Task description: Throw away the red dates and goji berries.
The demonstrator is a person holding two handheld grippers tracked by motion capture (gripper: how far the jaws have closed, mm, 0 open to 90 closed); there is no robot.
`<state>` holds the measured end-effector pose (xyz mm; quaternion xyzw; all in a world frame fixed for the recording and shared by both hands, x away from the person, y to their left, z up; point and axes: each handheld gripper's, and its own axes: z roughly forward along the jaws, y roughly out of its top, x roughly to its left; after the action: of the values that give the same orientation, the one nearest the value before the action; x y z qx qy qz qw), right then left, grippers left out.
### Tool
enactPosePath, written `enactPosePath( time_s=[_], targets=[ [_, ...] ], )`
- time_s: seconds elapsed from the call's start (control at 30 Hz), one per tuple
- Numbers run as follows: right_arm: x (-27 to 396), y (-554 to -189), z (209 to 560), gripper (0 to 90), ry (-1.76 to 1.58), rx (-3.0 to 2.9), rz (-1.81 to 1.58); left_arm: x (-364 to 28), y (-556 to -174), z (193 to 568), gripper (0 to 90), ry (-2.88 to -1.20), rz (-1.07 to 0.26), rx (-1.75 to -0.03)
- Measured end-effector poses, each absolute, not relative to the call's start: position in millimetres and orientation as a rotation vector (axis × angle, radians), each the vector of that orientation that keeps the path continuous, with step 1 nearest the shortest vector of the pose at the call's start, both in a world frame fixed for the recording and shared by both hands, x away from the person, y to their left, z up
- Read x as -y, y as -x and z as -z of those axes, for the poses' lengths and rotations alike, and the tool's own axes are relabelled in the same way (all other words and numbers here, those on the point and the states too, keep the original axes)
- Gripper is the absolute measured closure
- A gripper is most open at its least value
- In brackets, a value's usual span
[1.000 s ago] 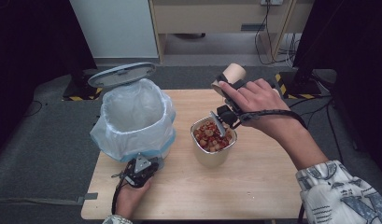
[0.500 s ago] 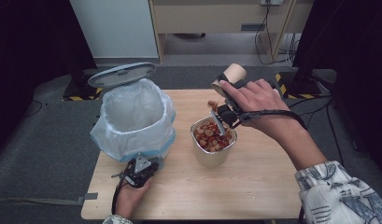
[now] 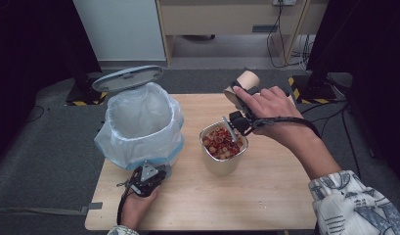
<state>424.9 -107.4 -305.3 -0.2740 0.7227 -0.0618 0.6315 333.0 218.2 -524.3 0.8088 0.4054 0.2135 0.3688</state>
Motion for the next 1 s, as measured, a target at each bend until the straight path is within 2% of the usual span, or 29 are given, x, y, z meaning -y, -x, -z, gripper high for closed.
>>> enactPosePath(
  time_s=[0.43,1.0],
  targets=[
    [111,-432,311,30.4,0.502,-1.749,-0.012,-218,-333,524,86.3,-2.076,-0.548,-1.040],
    [125,-440,303,30.3,0.361,-1.810,-0.137,-218,-333,524,86.3,-2.074,-0.546,-1.042]
  ],
)
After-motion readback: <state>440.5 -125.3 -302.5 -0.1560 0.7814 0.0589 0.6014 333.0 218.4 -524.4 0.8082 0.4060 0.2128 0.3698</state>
